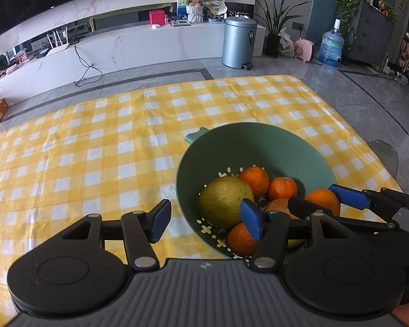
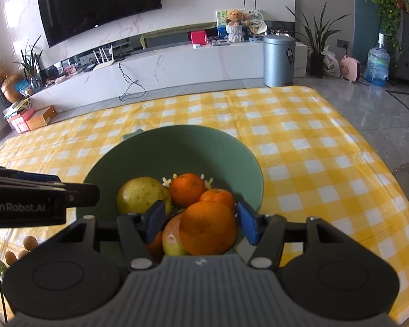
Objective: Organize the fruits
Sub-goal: 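Lower both oranges into the green colander and open both grippers, then move both open grippers away from the colander to the small brown fruits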
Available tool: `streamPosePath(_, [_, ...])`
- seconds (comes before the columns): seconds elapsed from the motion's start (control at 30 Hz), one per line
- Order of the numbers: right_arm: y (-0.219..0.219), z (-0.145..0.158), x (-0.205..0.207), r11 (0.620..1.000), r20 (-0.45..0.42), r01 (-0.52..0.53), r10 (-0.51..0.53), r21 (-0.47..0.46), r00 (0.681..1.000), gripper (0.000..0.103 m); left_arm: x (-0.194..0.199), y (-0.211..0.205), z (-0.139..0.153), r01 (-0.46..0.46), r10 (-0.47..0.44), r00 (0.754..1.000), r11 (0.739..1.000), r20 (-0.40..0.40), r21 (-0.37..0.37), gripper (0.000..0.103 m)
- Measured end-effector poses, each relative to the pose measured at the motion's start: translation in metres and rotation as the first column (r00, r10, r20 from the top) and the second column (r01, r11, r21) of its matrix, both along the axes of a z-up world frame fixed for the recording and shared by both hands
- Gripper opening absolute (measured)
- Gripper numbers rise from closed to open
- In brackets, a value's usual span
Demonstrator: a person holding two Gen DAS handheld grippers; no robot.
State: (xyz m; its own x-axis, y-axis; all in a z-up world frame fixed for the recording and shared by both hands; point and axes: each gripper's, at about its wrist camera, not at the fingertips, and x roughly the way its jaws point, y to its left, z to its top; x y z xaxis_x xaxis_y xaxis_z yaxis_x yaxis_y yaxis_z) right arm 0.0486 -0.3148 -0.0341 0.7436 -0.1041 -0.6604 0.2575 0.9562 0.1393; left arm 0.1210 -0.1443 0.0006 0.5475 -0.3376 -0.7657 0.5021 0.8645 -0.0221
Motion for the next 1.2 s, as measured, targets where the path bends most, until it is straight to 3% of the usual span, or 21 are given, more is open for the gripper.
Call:
streamPosePath(0.3, [0.002, 0.008, -0.011, 0.999, 0.071, 0.025, -0.024, -0.020, 0.997, 0.069, -0.014, 0.011, 0.016, -0.013, 0.013, 0.999, 1.000, 0.040, 0.008, 0.072])
streamPosePath(0.57, [0.018, 0.022, -0.027, 0.995, 0.147, 0.012, 0.003, -0.100, 0.989, 0.080, -0.031, 0.031, 0.032, -0.026, 0.024, 0.997, 0.999, 0.077, 0.033, 0.074])
streamPosePath(0.87, [0.035, 0.028, -0.041, 0.999, 0.143, -0.015, 0.010, 0.040, 0.990, 0.080, -0.043, 0.062, 0.045, -0.039, 0.034, 0.996, 0.998, 0.083, 0.059, 0.074])
streamPosePath(1.2, [0.092, 0.028, -0.041, 0.984, 0.093, -0.166, 0.160, 0.063, 0.983, 0.075, -0.041, 0.117, 0.047, -0.098, 0.095, 0.995, 0.992, 0.042, 0.078, 0.074])
